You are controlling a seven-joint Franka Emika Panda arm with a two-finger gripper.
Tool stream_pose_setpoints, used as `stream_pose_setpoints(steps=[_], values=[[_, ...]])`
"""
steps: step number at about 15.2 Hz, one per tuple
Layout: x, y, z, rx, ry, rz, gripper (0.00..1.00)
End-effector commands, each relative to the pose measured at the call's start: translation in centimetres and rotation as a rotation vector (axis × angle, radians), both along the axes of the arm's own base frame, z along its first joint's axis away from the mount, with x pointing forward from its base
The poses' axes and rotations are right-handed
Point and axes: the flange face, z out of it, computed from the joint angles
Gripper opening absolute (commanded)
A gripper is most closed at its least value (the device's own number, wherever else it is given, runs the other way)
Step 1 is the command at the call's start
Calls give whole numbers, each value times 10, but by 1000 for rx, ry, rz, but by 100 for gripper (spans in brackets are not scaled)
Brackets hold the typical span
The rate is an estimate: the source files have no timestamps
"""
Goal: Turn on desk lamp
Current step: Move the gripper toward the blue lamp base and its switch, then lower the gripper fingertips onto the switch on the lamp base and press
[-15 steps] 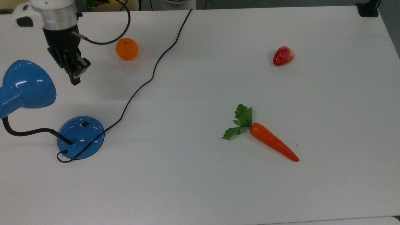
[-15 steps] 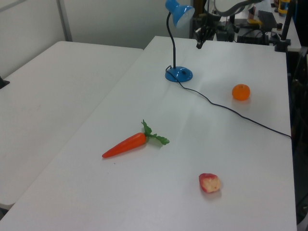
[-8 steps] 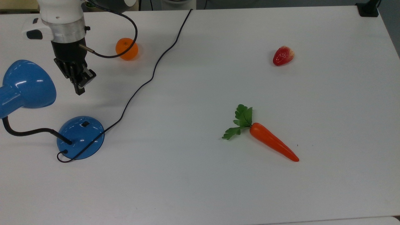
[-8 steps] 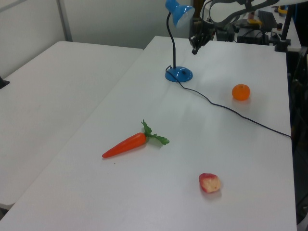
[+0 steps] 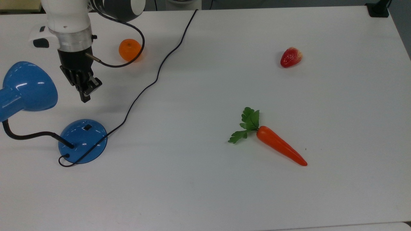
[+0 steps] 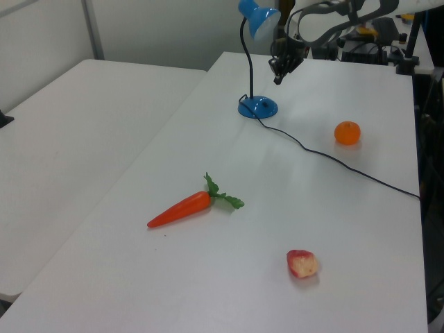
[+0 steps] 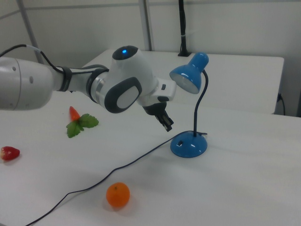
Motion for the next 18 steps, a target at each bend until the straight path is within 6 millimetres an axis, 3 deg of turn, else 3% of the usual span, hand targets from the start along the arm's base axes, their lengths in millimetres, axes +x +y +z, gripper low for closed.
stream_pose_setpoints(steps=[1,10,18], values=[[7,1,-25,-16,-25,-19,0],[22,-3,-63,-82,-98,-22,0],[30,-5,-74,-92,-117,-30,0]])
